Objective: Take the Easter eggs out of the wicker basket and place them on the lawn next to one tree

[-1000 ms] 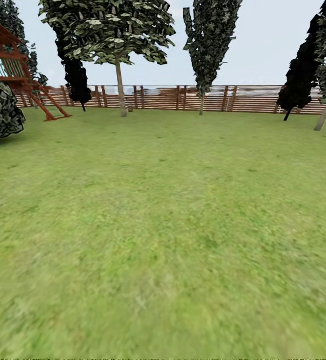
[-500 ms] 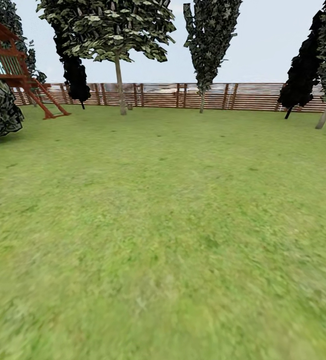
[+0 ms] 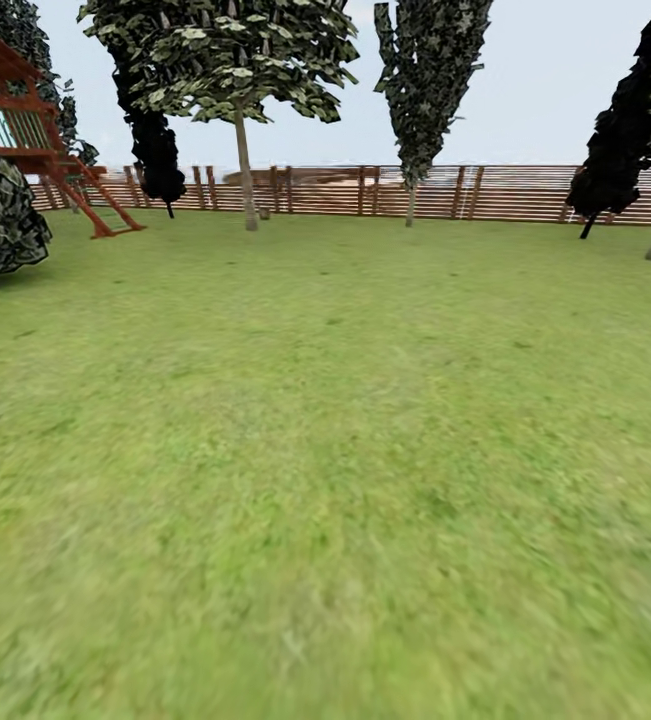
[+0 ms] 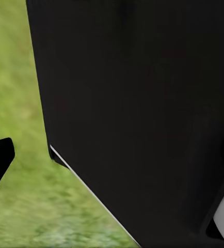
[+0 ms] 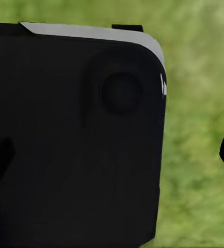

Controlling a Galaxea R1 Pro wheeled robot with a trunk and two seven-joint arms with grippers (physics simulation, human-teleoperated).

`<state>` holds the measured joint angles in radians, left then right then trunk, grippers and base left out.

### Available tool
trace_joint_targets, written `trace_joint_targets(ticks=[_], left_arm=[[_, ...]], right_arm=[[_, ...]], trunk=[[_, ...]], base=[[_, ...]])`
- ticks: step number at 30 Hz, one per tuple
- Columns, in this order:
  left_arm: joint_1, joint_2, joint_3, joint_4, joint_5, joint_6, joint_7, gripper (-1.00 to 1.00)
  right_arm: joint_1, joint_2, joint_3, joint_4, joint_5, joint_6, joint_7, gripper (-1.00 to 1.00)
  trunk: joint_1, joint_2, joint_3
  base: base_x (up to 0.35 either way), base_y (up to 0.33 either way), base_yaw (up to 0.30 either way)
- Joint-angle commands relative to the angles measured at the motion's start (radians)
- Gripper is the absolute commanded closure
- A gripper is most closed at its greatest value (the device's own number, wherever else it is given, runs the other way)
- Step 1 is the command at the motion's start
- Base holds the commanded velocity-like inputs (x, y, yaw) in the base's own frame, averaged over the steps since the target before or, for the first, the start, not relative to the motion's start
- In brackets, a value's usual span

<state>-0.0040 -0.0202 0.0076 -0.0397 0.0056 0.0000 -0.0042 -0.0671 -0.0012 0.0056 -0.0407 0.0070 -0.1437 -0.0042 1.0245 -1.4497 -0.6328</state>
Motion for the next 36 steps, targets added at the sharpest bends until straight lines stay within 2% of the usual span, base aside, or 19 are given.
trace_joint_targets(ticks=[1, 9, 16, 30, 36], left_arm=[[0.000, 0.000, 0.001, 0.000, 0.001, 0.000, 0.000, -1.00], [0.000, 0.000, 0.001, 0.000, 0.001, 0.000, 0.000, -1.00], [0.000, -0.001, 0.001, 0.000, 0.001, 0.000, 0.000, -1.00], [0.000, -0.001, 0.001, 0.000, 0.001, 0.000, 0.000, -1.00], [-0.001, 0.000, 0.001, 0.000, 0.001, 0.000, 0.000, -1.00]], right_arm=[[0.000, 0.000, 0.000, 0.000, 0.001, -0.003, 0.000, -1.00], [0.000, -0.001, 0.000, 0.000, 0.001, -0.004, 0.000, -1.00], [0.000, -0.002, 0.012, 0.003, 0.008, -0.002, 0.003, -1.00], [0.000, 0.000, 0.010, 0.001, 0.003, -0.004, 0.003, -1.00], [0.000, 0.000, 0.010, 0.001, 0.004, -0.004, 0.003, -1.00]], trunk=[[0.000, 0.000, -0.002], [0.000, 0.000, -0.009], [0.000, 0.000, -0.009], [0.000, 0.000, -0.009], [0.000, 0.000, -0.013]], base=[[0.305, 0.080, 0.162], [0.305, 0.022, 0.173], [0.307, 0.000, 0.010], [0.328, 0.000, 0.000], [0.332, 0.000, 0.130]])
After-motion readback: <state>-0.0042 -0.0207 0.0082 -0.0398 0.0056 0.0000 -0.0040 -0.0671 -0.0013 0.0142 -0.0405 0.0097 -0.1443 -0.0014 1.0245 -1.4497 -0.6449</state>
